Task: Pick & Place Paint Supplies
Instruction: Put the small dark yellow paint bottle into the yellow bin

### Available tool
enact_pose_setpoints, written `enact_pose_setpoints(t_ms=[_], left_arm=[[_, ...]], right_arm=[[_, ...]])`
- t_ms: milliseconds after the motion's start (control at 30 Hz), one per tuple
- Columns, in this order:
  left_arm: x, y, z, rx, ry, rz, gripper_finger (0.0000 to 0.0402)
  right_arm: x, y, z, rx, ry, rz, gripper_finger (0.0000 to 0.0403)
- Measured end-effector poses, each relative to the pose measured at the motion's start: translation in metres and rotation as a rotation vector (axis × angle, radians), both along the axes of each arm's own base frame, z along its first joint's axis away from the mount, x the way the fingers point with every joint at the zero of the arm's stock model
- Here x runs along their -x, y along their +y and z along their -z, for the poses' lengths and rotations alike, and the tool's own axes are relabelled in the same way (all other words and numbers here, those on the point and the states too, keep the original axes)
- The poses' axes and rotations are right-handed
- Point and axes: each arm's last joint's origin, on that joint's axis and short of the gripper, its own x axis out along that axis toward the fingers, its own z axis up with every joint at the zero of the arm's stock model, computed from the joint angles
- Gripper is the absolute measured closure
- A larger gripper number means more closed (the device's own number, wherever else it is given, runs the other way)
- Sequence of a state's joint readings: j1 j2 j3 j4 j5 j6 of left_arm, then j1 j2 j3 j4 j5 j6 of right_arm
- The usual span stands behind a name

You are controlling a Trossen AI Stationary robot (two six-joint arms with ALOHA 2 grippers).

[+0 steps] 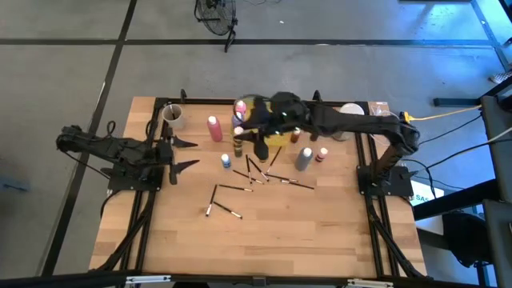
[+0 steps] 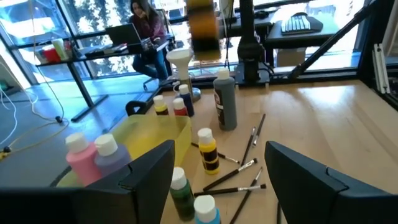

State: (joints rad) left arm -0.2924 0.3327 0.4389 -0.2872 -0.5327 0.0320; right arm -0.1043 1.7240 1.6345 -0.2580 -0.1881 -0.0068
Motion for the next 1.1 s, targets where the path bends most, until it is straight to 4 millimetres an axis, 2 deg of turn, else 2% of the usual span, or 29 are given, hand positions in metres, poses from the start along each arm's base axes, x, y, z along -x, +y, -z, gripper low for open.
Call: enact_pose_setpoints(t_ms=[67, 200, 267, 300, 400, 467, 533, 633, 833, 1100], left_arm=[[0.003, 0.001, 0.0, 0.015, -0.009, -0.002, 0.0155], [0.007, 0.002, -0.002, 0.031, -0.039, -0.002, 0.0155], [0.01, 0.003, -0.002, 0.048, -0.045, -0.005, 0.0155], [0.011, 0.003, -0.002, 0.059, -0.045, -0.006, 0.0155], [0.015, 0.004, 0.0, 0.079, -0.043, -0.008, 0.0155], [0.018, 0.005, -0.001, 0.084, -0.049, 0.004, 0.0155], [0.021, 0.005, -0.001, 0.09, -0.057, 0.021, 0.0155], [0.026, 0.007, -0.003, 0.097, -0.076, 0.029, 0.0155], [0.039, 0.011, -0.01, 0.131, -0.071, 0.022, 0.0155], [0.042, 0.012, -0.009, 0.132, -0.073, 0.021, 0.0155]], right_arm=[[-0.007, -0.016, 0.016, -0.028, -0.044, -0.011, 0.0288], [-0.008, -0.035, 0.025, -0.008, -0.188, 0.017, 0.0288], [-0.006, -0.042, 0.03, 0.002, -0.197, 0.062, 0.0288], [-0.004, -0.044, 0.031, 0.017, -0.179, 0.132, 0.0288], [0.007, -0.05, 0.029, 0.112, -0.086, 0.484, 0.0288], [0.009, -0.051, 0.034, 0.133, -0.027, 0.583, 0.0288], [0.009, -0.054, 0.041, 0.118, 0.015, 0.59, 0.0288], [0.012, -0.062, 0.04, 0.073, 0.015, 0.62, 0.0288], [0.02, -0.099, 0.049, -0.05, 0.025, 0.697, 0.0288], [0.0, -0.118, 0.094, -0.111, 0.105, 0.76, 0.0288]])
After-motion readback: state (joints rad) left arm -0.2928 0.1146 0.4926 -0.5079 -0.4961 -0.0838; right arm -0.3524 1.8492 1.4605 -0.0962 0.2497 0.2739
